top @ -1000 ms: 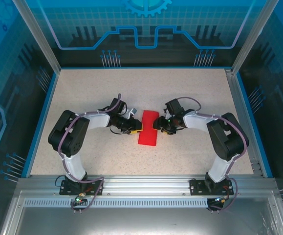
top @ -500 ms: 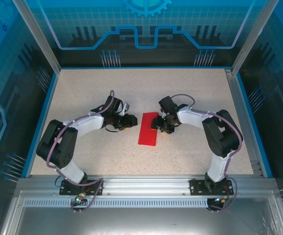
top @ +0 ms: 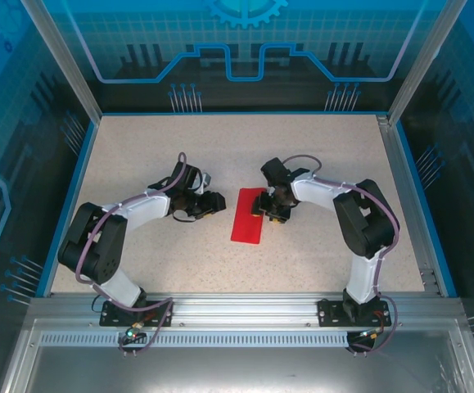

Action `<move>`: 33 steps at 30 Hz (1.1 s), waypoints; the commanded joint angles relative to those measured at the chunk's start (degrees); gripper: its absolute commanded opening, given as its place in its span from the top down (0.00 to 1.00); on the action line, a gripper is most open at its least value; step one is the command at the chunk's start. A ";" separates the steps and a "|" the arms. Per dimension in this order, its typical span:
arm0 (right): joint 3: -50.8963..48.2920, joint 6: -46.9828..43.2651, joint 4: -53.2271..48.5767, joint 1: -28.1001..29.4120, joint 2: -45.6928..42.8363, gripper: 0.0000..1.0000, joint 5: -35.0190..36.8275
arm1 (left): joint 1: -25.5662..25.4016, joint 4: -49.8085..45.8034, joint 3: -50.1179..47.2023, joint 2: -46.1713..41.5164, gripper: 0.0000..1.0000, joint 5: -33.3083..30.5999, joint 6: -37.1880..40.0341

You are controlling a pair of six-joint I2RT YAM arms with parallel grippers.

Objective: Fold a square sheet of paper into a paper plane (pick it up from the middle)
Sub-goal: First fold in half a square sheet of paper at the center of the table.

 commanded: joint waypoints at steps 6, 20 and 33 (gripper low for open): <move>1.86 -2.61 -3.73 1.34 5.99 0.37 3.24 | 0.30 0.55 -0.76 -0.75 0.52 0.41 -0.71; 2.20 -2.26 -4.46 1.13 6.61 0.40 4.68 | 0.28 0.37 -0.41 0.17 0.52 1.46 -0.33; 3.58 -4.17 -5.69 0.64 6.29 0.42 3.94 | 0.29 0.70 -0.61 0.35 0.52 1.90 -0.44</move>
